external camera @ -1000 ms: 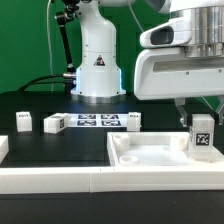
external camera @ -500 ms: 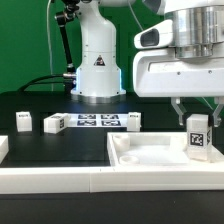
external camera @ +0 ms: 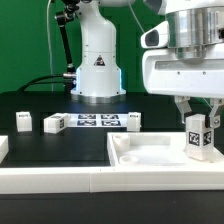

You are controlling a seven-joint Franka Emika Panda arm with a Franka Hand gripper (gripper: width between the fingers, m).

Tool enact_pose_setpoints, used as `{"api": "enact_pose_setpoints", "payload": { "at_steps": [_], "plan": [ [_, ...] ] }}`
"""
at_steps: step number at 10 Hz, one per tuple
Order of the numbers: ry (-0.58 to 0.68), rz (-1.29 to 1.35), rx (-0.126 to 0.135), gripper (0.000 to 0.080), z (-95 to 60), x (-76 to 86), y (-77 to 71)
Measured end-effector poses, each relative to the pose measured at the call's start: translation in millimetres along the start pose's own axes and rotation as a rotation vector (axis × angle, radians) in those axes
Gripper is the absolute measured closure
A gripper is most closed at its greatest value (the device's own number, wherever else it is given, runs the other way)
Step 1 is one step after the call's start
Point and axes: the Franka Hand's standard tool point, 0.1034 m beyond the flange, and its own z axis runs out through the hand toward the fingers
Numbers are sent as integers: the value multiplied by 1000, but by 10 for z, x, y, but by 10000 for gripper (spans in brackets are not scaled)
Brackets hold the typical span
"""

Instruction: Assemble square table

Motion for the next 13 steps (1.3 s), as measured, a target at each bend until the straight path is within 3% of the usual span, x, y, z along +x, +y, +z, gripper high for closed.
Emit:
{"api": "enact_pose_setpoints", "payload": {
  "at_steps": [8,10,11,12,13],
  "plan": [
    [-34,329,12,509,8,-46,-19],
    [-33,229,11,243,11,-52,-17],
    [-33,189,11,243,16,-63,-17],
    [-32,109,16,175,20,-70,-24],
    [-25,28,26,157,26,-58,-23]
  ]
}}
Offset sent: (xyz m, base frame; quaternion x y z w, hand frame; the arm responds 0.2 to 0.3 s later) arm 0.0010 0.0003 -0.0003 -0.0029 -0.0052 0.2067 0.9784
